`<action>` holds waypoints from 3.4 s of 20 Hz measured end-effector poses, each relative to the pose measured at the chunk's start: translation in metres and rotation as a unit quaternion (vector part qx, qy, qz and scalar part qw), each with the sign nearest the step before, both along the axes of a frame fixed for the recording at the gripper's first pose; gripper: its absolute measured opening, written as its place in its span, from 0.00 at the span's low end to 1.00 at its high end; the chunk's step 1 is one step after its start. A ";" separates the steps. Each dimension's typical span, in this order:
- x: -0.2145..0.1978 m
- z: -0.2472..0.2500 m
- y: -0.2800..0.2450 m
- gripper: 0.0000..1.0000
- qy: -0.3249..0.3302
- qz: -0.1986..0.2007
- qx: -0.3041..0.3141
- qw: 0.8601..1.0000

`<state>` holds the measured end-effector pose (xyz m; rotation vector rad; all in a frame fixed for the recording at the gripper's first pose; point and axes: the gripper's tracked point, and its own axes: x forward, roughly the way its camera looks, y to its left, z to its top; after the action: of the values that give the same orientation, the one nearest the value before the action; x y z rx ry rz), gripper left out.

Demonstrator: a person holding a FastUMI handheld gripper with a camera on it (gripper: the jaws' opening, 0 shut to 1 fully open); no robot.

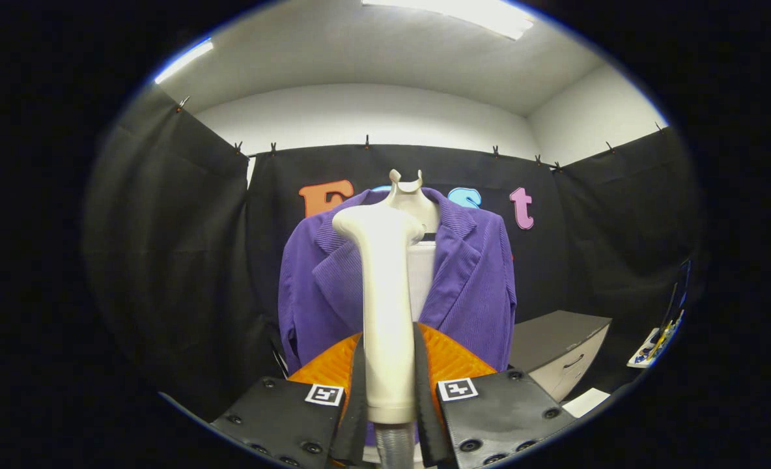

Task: Iron the clothes twice with a garment steamer, once on the left side and once on the right side.

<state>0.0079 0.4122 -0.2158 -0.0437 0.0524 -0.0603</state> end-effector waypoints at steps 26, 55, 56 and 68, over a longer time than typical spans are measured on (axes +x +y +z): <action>-0.006 -0.107 0.026 0.40 0.095 0.023 -0.061 0.993; -0.070 -0.265 -0.013 0.40 0.254 0.015 -0.118 0.960; -0.072 -0.272 -0.014 0.40 0.260 0.014 -0.117 0.958; -0.104 -0.351 -0.037 0.40 0.341 0.006 -0.105 0.934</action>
<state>-0.0959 0.3753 -0.5667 -0.2790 0.7441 -0.0360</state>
